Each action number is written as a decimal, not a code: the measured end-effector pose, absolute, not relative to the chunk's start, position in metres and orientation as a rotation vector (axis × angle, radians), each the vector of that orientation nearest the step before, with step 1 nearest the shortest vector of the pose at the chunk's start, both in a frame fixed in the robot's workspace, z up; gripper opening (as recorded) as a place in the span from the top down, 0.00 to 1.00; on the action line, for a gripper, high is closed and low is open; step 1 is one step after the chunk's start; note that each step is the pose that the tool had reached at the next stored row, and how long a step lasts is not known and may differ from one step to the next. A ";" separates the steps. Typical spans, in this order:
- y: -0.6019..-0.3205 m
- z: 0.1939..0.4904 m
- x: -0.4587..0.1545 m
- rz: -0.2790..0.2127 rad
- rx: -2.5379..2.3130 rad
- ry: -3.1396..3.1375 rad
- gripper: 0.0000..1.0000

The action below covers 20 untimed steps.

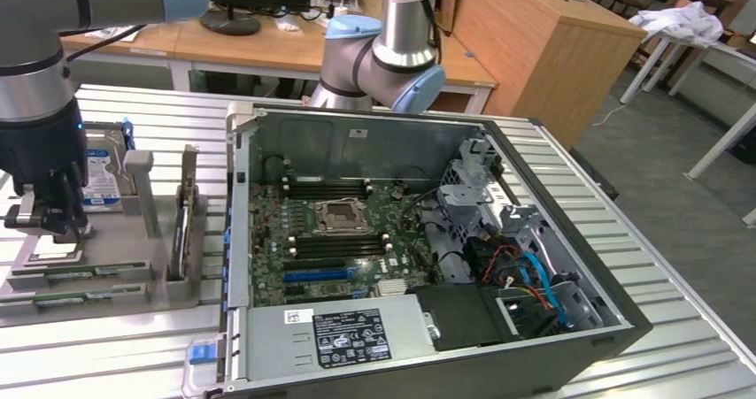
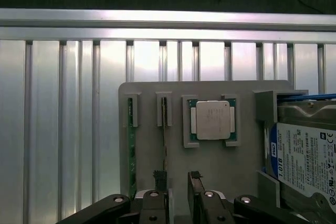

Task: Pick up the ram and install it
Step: 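Pick up the ram and move it above insertion slot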

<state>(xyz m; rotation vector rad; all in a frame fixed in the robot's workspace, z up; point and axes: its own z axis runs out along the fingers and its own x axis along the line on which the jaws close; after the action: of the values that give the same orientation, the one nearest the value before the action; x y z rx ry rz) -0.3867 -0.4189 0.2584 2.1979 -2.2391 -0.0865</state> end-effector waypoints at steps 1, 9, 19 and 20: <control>-0.419 0.258 -0.387 -0.087 2.198 -2.239 0.70; -0.419 0.255 -0.387 -0.087 2.198 -2.239 0.70; -0.419 0.255 -0.387 -0.087 2.198 -2.239 0.70; -0.420 0.255 -0.387 -0.087 2.198 -2.239 0.70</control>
<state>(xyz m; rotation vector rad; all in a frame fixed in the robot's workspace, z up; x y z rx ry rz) -0.3868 -0.4202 0.2546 2.1978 -2.2392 -0.0865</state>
